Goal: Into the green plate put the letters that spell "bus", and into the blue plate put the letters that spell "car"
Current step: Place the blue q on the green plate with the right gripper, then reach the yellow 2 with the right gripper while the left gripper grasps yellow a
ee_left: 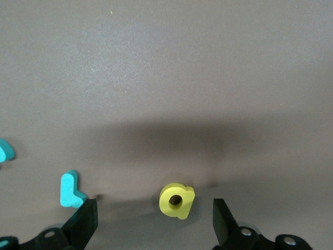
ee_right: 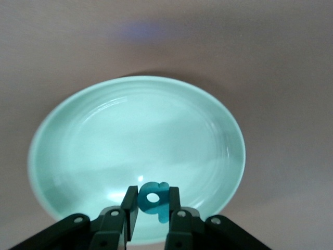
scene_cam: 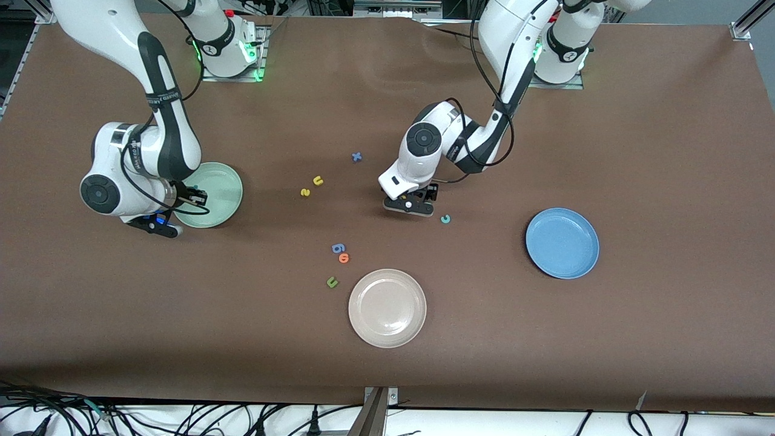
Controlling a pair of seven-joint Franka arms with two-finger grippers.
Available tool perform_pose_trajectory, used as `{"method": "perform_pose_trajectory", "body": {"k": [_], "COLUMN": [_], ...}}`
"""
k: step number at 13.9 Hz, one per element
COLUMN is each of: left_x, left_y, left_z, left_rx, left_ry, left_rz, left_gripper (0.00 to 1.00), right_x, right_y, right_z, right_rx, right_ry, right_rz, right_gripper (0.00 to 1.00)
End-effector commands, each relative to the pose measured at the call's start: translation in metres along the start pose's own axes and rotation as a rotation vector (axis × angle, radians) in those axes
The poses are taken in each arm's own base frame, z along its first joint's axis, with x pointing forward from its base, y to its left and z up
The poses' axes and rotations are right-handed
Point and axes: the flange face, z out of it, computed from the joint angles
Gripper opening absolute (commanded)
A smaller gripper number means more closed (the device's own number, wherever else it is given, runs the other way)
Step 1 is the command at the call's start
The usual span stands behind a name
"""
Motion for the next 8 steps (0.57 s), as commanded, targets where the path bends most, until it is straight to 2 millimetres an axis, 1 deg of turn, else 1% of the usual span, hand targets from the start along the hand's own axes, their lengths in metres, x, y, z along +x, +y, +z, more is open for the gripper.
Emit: {"method": "perform_pose_trajectory", "body": {"k": [1,2,3,4,5,6,7,8], "left_x": [0.006,0.005,0.003,0.002,0.002,0.0,0.003,0.003], "left_y": [0.004,0.006,0.007,0.007,0.008,0.009,0.01,0.011], "left_z": [0.0,0.0,0.001,0.005,0.006,0.007,0.005,0.005], "left_rx": [0.009,0.009,0.011,0.014,0.015,0.015,0.013,0.011], "left_ry": [0.018,0.018,0.017,0.013,0.012,0.01,0.016,0.016], "left_rz": [0.0,0.003,0.007,0.008,0.01,0.011,0.01,0.011], "left_gripper": [0.92,0.89,0.88,0.85,0.83,0.83,0.81,0.77], "right_x": [-0.006,-0.005,-0.002,0.0,0.001,0.001,0.001,0.0], "right_y": [0.013,0.016,0.021,0.026,0.028,0.027,0.027,0.026], "right_z": [0.029,0.032,0.035,0.036,0.037,0.036,0.034,0.028], "right_rx": [0.013,0.009,0.008,0.01,0.01,0.014,0.016,0.021], "right_ry": [0.035,0.037,0.036,0.043,0.046,0.048,0.048,0.049], "right_rz": [-0.044,-0.053,-0.063,-0.071,-0.072,-0.07,-0.066,-0.056], "right_gripper": [0.0,0.0,0.02,0.22,0.64,0.87,0.94,0.99]}}
